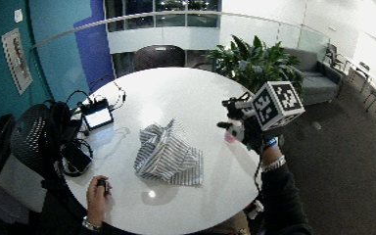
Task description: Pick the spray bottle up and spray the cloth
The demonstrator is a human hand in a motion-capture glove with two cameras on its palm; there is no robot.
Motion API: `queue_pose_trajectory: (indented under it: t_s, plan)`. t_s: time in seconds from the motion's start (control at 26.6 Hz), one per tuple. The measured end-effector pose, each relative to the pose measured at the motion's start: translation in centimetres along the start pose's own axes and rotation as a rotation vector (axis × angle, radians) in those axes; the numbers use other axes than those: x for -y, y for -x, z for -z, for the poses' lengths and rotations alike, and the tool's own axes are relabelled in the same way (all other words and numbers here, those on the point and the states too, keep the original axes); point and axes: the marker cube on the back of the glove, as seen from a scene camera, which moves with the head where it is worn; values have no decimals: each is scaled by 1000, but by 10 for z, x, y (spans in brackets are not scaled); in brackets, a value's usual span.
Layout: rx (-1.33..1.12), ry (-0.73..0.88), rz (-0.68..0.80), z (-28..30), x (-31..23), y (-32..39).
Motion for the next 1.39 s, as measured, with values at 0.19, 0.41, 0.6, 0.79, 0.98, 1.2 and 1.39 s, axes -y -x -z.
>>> queue_pose_trajectory:
  t_s: [0.19,0.41,0.6,0.79,0.98,1.2,1.39]
  plan:
    - [174,-4,-120,-27,14,-31]
    - [476,6,-242,-62,16,-55]
    - [584,36,-272,-77,12,-56]
    - [702,56,-245,-80,16,-44]
    - [820,51,-217,-84,15,-36]
    - [862,-20,-175,-86,16,-33]
    - [902,-103,-134,-86,15,-30]
